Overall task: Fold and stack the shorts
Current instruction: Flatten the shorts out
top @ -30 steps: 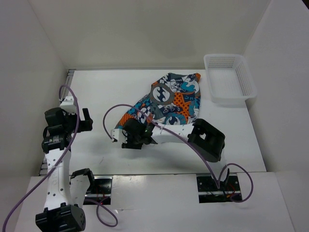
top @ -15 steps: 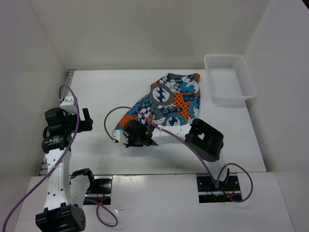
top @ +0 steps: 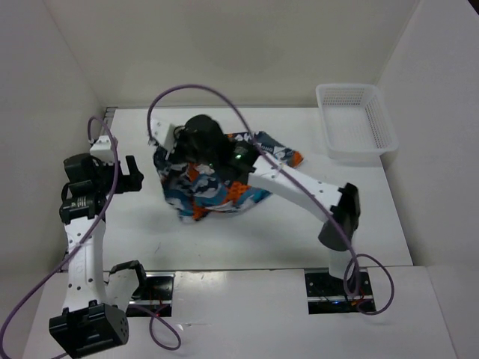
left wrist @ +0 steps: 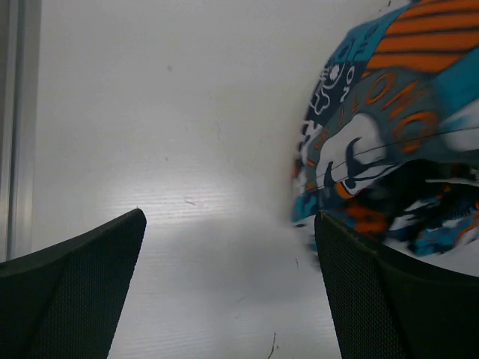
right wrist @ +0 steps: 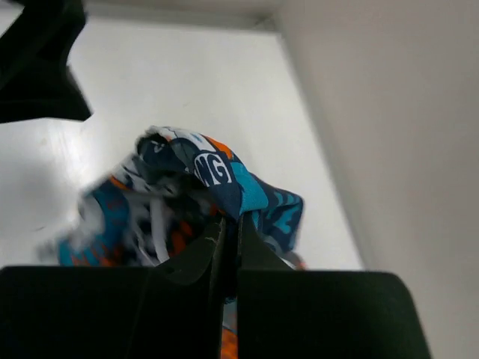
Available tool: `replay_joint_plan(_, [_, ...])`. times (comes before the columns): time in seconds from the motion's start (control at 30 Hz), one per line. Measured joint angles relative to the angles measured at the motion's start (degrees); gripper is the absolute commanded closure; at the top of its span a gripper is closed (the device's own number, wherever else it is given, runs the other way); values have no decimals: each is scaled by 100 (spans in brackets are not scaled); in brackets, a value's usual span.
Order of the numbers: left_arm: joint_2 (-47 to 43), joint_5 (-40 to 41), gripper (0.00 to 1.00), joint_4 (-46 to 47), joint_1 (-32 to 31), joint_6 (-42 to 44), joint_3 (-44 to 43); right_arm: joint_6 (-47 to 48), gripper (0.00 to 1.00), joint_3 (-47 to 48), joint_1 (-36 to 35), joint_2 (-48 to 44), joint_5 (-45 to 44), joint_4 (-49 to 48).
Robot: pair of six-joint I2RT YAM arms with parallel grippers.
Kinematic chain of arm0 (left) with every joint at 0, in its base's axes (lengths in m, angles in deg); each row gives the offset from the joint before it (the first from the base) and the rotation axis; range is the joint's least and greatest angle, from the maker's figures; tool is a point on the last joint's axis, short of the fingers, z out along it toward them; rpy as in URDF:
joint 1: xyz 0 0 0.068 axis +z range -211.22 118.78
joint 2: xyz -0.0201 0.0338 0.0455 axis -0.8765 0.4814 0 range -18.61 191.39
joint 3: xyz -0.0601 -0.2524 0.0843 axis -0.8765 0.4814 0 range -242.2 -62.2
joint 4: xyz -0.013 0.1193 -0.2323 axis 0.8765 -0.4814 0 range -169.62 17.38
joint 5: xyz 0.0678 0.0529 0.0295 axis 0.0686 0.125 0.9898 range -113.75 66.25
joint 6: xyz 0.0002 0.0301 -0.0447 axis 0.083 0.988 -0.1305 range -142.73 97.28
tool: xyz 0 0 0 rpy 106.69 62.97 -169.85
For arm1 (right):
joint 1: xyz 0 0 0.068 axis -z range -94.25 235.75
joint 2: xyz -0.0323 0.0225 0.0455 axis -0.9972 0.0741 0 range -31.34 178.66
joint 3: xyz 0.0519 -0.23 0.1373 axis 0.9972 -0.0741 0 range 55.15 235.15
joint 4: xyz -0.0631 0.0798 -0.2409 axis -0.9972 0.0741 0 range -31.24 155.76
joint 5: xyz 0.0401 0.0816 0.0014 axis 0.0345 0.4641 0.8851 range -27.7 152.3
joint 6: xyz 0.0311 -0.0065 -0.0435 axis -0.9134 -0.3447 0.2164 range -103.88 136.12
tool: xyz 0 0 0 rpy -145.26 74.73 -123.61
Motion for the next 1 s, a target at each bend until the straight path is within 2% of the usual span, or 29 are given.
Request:
replay_joint_plan(0.1, [199,-146,0,76,2,0,-378,111,100,-70,258,-822,-118,-28])
replay_joint_plan(0.23, [501,-431,0,181,-39,-2,-743,278,100,-1331,944,-2131,-227,-120])
replay_joint_plan(0.33, [782,-509,0,164,-267,-2,-859,420,100,-2446,1558,-2691,-289,-28])
replay_joint_plan(0.43, [1113,-400,0,111,-645,0,-846,586,100,-3344,1908,-2785,-271,46])
replay_joint_plan(0.63, [1779,691,0,219,-1226,0,-343,1045,100,-4828,1928,-2885,-120,173])
replay_joint_plan(0.8, [2363,1279,0,695,-1434,0,-319,1309,100,-5302,1928,-3191,-52,153])
replay_joint_plan(1.0, [3139,1488,0,1285,-1840,0,-442,1427,100,-5368,1950,-3241,42,-9])
